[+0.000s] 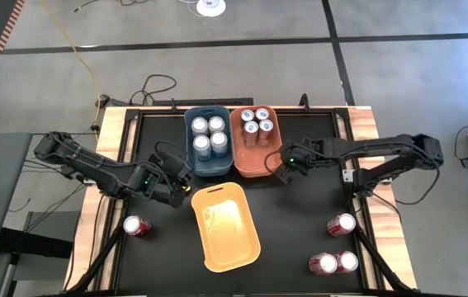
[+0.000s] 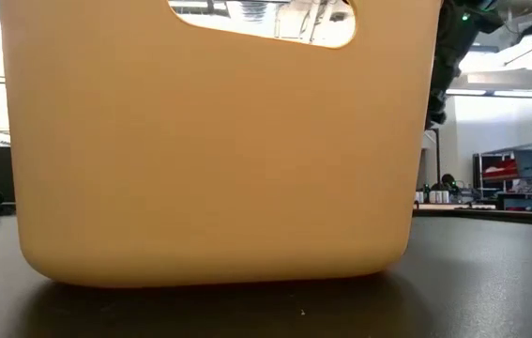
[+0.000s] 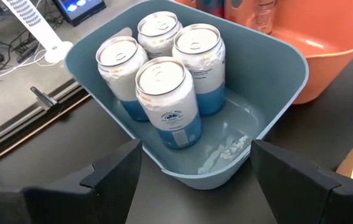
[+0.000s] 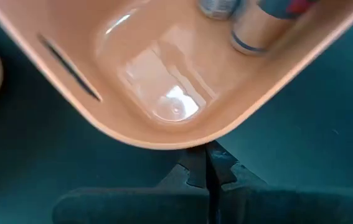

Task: Sort soda cans
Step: Adjust the orange bin on the table, then put the top left red-white soda can into the yellow bin

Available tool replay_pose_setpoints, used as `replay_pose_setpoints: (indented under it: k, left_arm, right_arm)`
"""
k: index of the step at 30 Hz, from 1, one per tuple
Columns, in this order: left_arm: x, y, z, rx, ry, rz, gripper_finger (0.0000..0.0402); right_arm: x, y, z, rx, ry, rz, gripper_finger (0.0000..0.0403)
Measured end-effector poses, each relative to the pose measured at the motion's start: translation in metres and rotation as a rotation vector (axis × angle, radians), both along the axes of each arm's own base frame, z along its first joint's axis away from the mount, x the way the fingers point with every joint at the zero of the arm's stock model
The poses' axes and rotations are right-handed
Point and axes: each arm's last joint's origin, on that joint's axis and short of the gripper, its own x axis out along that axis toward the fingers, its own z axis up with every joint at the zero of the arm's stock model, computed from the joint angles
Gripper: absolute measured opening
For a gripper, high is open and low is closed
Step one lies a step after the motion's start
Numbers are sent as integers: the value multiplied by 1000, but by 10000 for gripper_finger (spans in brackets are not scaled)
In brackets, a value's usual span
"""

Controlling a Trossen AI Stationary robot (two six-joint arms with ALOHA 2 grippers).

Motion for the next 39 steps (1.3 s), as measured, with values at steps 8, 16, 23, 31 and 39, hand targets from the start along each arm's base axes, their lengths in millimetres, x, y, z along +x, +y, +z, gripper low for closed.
replay_pose_setpoints:
  k: [8, 16, 23, 31, 39]
  left_arm:
    - [0, 0, 0, 1, 7, -3, 296]
    - [0, 0, 0, -8, -3, 4, 296]
    - [-1, -3, 0, -29, -22, 0, 296]
    - [-13, -25, 7, -203, 47, -91, 295]
    - [-30, -40, 31, -785, 344, -176, 286]
  right_arm:
    - [22, -2, -16, -10, 5, 30, 0]
    - [33, -3, -22, -37, -17, 64, 0]
    - [28, 1, -17, -1, -47, -34, 2]
    - [7, 36, 13, -27, -151, -12, 29]
    - [0, 65, 35, -87, -392, 7, 45]
